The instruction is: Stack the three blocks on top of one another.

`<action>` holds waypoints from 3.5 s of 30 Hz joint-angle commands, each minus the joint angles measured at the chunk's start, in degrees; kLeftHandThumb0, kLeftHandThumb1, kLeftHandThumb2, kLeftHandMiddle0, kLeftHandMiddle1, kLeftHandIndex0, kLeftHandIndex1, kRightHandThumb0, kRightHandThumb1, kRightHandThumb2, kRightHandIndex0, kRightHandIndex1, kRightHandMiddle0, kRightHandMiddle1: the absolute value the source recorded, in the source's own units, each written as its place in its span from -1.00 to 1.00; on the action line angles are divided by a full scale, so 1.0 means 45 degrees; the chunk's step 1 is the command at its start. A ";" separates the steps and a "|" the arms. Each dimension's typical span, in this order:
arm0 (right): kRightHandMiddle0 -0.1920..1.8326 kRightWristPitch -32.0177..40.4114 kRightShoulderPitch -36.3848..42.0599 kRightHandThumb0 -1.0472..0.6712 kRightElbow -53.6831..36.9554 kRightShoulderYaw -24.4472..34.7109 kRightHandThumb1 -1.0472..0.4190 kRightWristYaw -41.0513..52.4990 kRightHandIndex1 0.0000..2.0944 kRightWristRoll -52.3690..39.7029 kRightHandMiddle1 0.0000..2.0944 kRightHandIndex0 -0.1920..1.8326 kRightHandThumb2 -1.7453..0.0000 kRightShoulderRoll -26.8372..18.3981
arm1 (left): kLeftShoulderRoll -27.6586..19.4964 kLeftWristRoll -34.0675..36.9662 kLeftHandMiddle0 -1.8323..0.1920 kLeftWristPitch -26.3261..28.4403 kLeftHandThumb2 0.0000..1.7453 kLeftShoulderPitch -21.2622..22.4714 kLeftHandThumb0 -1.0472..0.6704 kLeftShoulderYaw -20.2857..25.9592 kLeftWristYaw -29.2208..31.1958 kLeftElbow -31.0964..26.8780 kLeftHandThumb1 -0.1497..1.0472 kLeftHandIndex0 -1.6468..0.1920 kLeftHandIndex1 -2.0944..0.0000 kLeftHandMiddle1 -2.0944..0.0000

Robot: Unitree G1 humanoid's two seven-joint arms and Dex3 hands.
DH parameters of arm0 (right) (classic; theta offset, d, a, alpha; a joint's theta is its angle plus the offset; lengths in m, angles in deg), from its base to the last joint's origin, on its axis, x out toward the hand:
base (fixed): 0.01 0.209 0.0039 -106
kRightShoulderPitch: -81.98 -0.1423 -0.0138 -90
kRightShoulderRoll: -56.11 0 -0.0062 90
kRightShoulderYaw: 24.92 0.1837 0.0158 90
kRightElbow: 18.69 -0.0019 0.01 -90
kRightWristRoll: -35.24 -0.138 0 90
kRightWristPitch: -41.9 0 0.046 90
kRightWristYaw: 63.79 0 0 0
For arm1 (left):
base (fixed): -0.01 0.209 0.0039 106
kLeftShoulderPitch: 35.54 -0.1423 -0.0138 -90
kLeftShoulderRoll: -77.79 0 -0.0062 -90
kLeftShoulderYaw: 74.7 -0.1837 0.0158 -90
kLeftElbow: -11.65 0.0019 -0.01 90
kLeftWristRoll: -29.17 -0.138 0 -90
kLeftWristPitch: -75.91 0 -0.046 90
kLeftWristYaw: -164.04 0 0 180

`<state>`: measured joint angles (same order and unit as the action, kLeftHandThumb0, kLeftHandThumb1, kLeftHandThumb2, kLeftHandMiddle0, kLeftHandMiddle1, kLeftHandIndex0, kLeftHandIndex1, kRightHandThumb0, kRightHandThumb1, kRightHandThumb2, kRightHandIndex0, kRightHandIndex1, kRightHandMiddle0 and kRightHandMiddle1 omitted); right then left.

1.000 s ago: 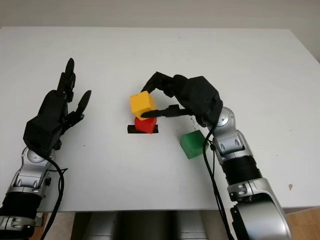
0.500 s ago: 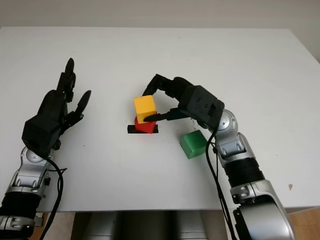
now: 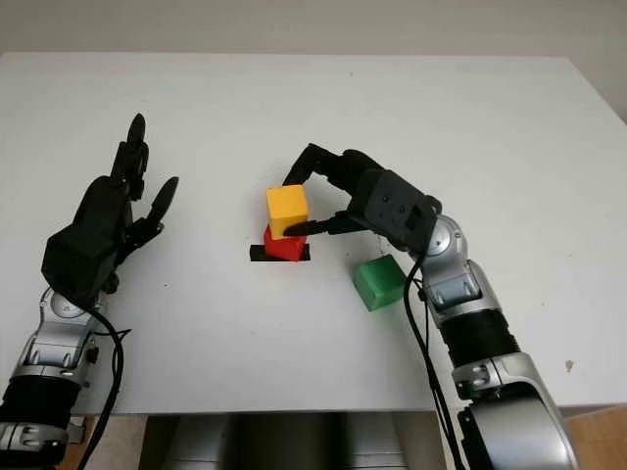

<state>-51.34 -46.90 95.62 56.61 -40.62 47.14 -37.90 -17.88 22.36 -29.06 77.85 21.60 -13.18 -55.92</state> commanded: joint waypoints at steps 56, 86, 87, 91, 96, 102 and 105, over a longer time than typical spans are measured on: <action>-0.47 0.0039 0.1754 -0.53 -0.6120 0.4138 -0.65 0.1602 -0.76 -0.1514 -0.71 -0.50 0.95 -0.4884 | -0.0183 -0.0124 0.89 -0.0410 -0.43 -0.0044 -0.67 0.0062 -0.0201 0.0265 1.00 0.93 0.95 0.95; -0.34 -0.3676 0.5092 -0.61 -0.8594 0.2381 -0.76 0.1480 -0.96 0.3648 -0.93 -0.58 0.95 -0.7220 | -0.0344 -0.0197 0.87 -0.0776 -0.41 -0.0016 -0.68 0.0062 -0.0402 0.0502 1.00 0.89 0.94 0.95; -0.34 -0.3706 0.4987 -0.61 -0.8451 0.2234 -0.76 0.1410 -0.96 0.3743 -0.93 -0.58 0.95 -0.7144 | -0.0323 -0.0079 0.87 -0.0772 -0.41 -0.0017 -0.68 0.0080 -0.0297 0.0503 1.00 0.89 0.94 0.95; -0.31 -0.3837 0.4644 -0.60 -0.7937 0.1867 -0.76 0.1196 -0.95 0.3964 -0.92 -0.58 0.94 -0.6971 | -0.0323 -0.0099 0.88 -0.0797 -0.43 -0.0022 -0.68 0.0070 -0.0367 0.0502 1.00 0.90 0.95 0.95; -0.26 -0.4275 0.4340 -0.61 -0.7334 0.1544 -0.76 0.0922 -0.95 0.4194 -0.90 -0.57 0.94 -0.6900 | -0.0363 -0.0192 0.86 -0.0901 -0.43 -0.0037 -0.68 0.0066 -0.0484 0.0513 1.00 0.88 0.94 0.95; -0.22 -0.4439 0.4146 -0.62 -0.6931 0.1218 -0.75 0.0819 -0.95 0.4503 -0.88 -0.58 0.94 -0.6861 | -0.0352 -0.0031 0.88 -0.0824 -0.43 -0.0041 -0.69 0.0061 -0.0260 0.0482 1.00 0.90 0.95 0.95; -0.22 -0.4378 0.4155 -0.62 -0.6935 0.1148 -0.75 0.0982 -0.95 0.4504 -0.88 -0.58 0.94 -0.6917 | -0.0342 -0.0126 0.88 -0.0824 -0.43 -0.0036 -0.68 0.0064 -0.0366 0.0452 1.00 0.90 0.95 0.95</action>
<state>-71.01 -27.50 64.59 62.08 -36.45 67.38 -68.94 -19.02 21.85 -32.67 77.99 21.58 -14.64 -53.20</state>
